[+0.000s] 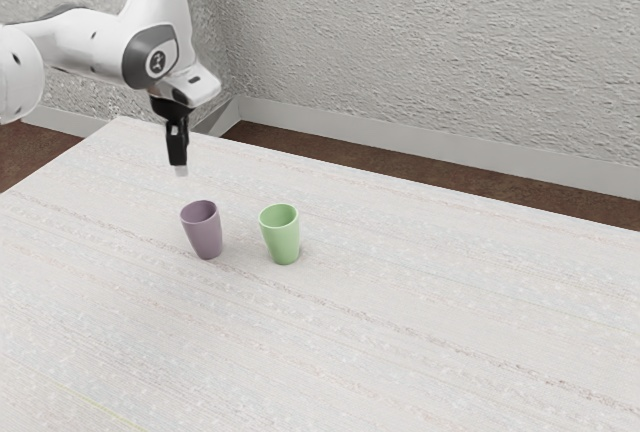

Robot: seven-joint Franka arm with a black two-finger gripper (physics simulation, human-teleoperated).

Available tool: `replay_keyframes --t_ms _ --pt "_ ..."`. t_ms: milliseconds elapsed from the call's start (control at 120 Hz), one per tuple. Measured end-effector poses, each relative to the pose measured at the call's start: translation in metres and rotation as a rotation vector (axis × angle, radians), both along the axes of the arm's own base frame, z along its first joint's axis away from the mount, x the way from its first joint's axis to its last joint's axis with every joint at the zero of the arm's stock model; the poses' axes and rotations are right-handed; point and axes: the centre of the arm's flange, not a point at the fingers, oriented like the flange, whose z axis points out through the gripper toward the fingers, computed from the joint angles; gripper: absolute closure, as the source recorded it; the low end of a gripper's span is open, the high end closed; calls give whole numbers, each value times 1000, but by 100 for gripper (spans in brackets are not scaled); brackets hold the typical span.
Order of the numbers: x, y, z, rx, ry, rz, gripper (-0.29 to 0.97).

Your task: Place the left cup onto the right cup

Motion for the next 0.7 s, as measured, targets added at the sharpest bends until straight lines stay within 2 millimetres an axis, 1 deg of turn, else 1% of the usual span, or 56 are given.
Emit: replay_keyframes --t_ms 342,525,700 --pt "14 0 -44 -44 18 -25 0" --pt "12 10 -70 -73 39 -8 0" --pt "14 11 -91 -77 55 -13 0"
